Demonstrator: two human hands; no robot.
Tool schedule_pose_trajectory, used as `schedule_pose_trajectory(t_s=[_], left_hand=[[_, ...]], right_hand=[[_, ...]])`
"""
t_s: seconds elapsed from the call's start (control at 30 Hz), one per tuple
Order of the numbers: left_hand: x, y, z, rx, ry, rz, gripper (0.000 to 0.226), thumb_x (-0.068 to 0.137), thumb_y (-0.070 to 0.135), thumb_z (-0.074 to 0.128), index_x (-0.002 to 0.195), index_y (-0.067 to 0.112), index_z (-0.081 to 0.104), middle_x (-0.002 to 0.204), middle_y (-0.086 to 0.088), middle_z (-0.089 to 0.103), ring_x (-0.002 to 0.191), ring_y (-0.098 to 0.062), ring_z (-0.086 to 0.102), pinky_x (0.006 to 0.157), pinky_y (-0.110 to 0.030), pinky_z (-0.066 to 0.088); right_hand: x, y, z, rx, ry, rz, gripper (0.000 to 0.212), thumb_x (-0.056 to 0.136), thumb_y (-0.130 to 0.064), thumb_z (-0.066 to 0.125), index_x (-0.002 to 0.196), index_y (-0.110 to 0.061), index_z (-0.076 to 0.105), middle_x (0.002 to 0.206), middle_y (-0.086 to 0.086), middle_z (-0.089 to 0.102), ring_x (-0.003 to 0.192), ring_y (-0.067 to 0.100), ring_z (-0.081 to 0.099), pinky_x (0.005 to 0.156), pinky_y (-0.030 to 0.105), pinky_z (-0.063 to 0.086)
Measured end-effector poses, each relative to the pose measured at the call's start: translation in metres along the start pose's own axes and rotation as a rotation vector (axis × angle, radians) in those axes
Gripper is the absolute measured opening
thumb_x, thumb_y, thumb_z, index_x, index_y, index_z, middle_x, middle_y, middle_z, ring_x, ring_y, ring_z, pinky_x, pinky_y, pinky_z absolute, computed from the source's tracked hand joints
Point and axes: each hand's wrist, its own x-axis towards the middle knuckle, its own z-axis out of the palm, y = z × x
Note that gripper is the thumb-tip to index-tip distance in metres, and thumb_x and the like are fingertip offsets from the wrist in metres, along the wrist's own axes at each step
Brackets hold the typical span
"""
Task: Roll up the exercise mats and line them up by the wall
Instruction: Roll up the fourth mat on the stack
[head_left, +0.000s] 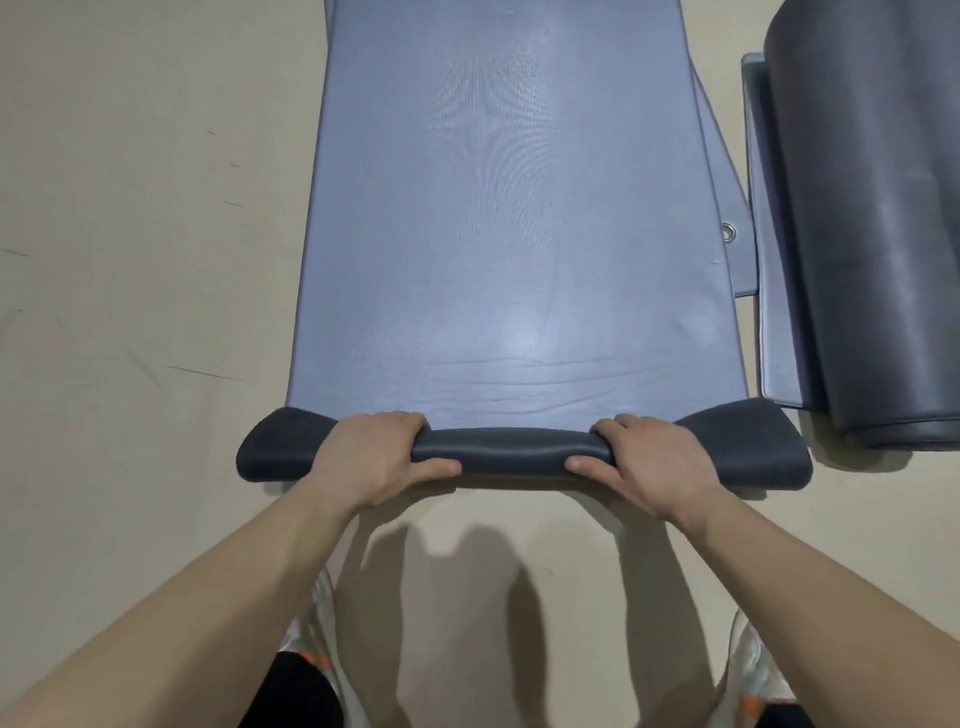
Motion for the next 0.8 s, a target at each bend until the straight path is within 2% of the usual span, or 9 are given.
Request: schedule_pose_trajectory(t_s=[0.13,0.27,0.37,0.43,0.53,0.6,0.67,0.73,0.8], left_hand=[[0.012,-0.003,-0.021,-0.125,-0.185,-0.068,0.059,0.081,0.090,0.042,0.081,0.033,0.056,0.082,0.006,0.063,0.078,-0.016,0.058,0.069,-0.037,0.045],[0.039,-0.011,-0.031,-0.084,-0.091,-0.150,0.070,0.071,0.098,0.041,0.089,0.034,0.065,0.087,0.008,0.065,0.081,-0.016,0.059,0.071,-0.036,0.045],[0.050,-0.010,-0.028,0.005,0.064,-0.204,0.072,0.073,0.098,0.035,0.086,0.033,0.065,0.080,0.009,0.064,0.078,-0.017,0.057,0.076,-0.037,0.037],[0.056,-0.008,-0.022,0.015,0.109,-0.247,0.074,0.073,0.097,0.032,0.089,0.033,0.065,0.082,0.010,0.065,0.083,-0.018,0.057,0.083,-0.039,0.034],[0.064,-0.001,-0.018,0.003,0.232,-0.329,0.065,0.076,0.092,0.039,0.098,0.034,0.059,0.100,0.008,0.060,0.100,-0.022,0.056,0.089,-0.043,0.032],[0.065,0.012,-0.014,-0.021,0.388,-0.360,0.056,0.084,0.082,0.045,0.099,0.030,0.060,0.104,0.003,0.059,0.101,-0.025,0.053,0.089,-0.043,0.032],[0.056,0.026,-0.005,-0.081,0.565,-0.299,0.052,0.091,0.070,0.046,0.103,0.024,0.067,0.109,-0.002,0.062,0.102,-0.027,0.053,0.090,-0.043,0.035],[0.042,0.028,0.010,-0.086,0.541,-0.150,0.073,0.084,0.079,0.051,0.126,0.020,0.065,0.130,-0.004,0.060,0.120,-0.028,0.052,0.107,-0.046,0.035],[0.034,0.015,0.018,0.064,0.342,-0.038,0.115,0.066,0.092,0.056,0.153,0.018,0.042,0.155,-0.005,0.043,0.144,-0.030,0.037,0.123,-0.050,0.021]], right_hand=[[0.011,0.004,-0.022,0.190,-0.138,0.042,0.072,0.087,-0.086,0.035,0.074,-0.019,0.058,0.070,-0.003,0.061,0.069,0.016,0.056,0.062,0.037,0.038],[0.042,0.011,-0.036,0.272,-0.156,0.089,0.067,0.083,-0.088,0.041,0.076,-0.024,0.062,0.075,-0.005,0.064,0.075,0.017,0.059,0.065,0.036,0.042],[0.043,-0.002,-0.024,0.078,0.345,0.045,0.055,0.094,-0.071,0.043,0.082,-0.021,0.063,0.076,-0.002,0.063,0.073,0.025,0.059,0.061,0.036,0.042],[0.028,-0.019,-0.010,0.001,0.551,-0.010,0.051,0.097,-0.062,0.045,0.095,-0.016,0.068,0.088,0.005,0.066,0.080,0.033,0.060,0.073,0.044,0.050],[0.017,-0.023,0.004,-0.132,0.357,-0.027,0.092,0.075,-0.079,0.059,0.136,-0.012,0.051,0.127,0.010,0.056,0.113,0.035,0.053,0.107,0.052,0.037],[0.028,-0.017,-0.004,-0.190,0.241,-0.027,0.111,0.058,-0.086,0.065,0.141,-0.016,0.042,0.130,0.006,0.051,0.116,0.031,0.049,0.110,0.048,0.029],[0.048,-0.012,-0.017,-0.173,0.175,-0.034,0.114,0.049,-0.089,0.065,0.139,-0.023,0.040,0.128,0.002,0.051,0.115,0.027,0.050,0.109,0.045,0.030],[0.066,-0.009,-0.030,-0.147,0.073,-0.058,0.115,0.047,-0.091,0.062,0.139,-0.026,0.038,0.130,-0.001,0.049,0.120,0.026,0.048,0.111,0.044,0.030],[0.077,-0.007,-0.034,-0.133,0.015,-0.066,0.117,0.047,-0.093,0.059,0.140,-0.026,0.039,0.134,0.000,0.046,0.126,0.025,0.044,0.114,0.044,0.026]])
